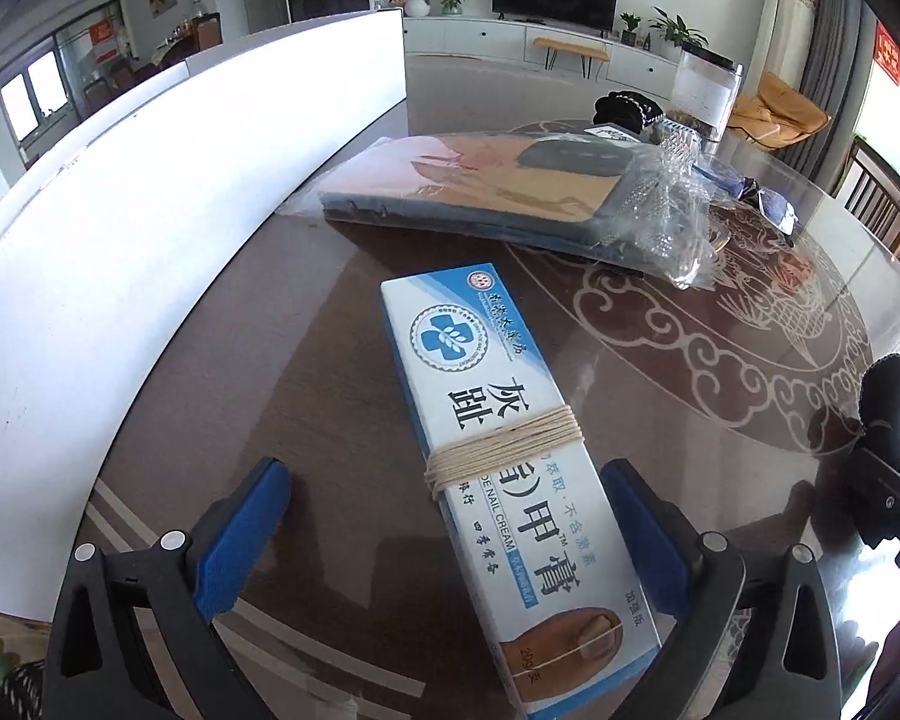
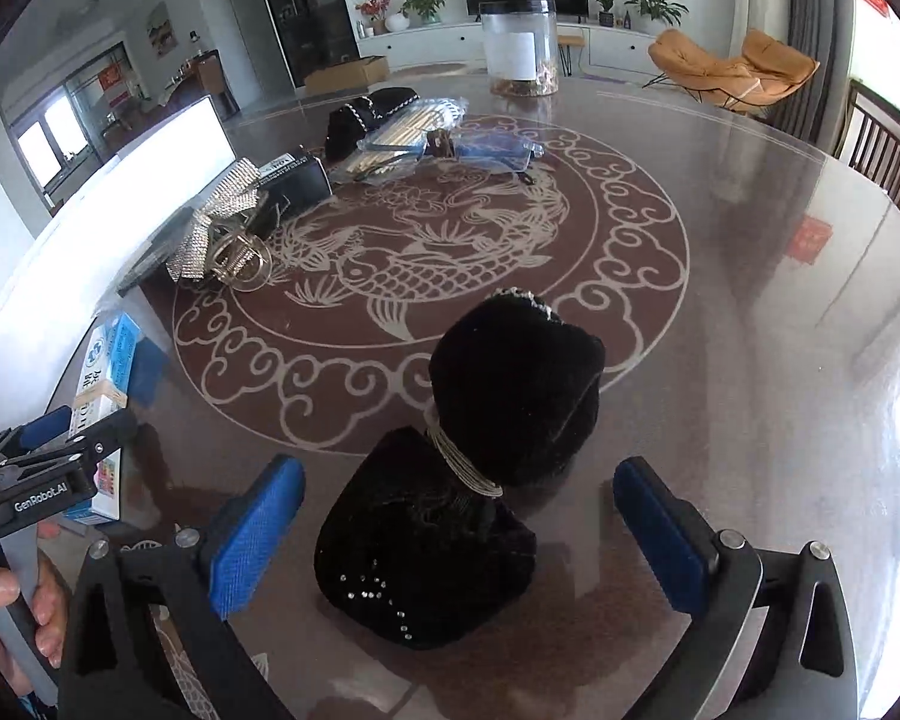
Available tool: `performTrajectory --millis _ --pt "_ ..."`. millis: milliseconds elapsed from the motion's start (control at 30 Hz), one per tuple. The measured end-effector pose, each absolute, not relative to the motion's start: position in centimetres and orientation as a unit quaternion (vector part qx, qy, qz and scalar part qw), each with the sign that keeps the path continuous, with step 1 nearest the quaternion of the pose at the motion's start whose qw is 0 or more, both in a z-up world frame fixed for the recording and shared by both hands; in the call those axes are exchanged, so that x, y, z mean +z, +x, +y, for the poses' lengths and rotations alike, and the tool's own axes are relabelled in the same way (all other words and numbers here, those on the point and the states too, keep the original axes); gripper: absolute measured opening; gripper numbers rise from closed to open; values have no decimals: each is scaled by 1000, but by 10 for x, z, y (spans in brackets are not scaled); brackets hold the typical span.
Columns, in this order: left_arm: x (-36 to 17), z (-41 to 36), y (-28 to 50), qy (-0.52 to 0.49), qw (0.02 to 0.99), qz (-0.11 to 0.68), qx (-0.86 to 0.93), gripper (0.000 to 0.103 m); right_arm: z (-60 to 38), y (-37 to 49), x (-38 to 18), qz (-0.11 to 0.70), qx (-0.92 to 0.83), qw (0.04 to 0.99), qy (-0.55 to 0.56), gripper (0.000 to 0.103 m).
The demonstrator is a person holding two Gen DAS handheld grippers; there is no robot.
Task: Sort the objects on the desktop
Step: 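Lower the left tool onto the blue nail cream box while the right tool reaches the black velvet pouch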
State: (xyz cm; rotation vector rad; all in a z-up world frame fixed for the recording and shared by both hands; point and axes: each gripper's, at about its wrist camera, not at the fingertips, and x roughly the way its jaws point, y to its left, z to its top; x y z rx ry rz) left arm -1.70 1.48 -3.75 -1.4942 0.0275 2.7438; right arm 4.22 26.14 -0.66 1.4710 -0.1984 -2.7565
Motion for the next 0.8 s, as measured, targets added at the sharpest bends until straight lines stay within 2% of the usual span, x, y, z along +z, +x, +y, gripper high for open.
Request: performTrajectory --millis 200,800 --pt "-38 13 -13 -469 8 9 883 103 247 38 -13 1 -888 -16 460 103" --pt "-40 12 -15 -468 9 11 884 103 248 37 -13 -1 -889 -18 457 103"
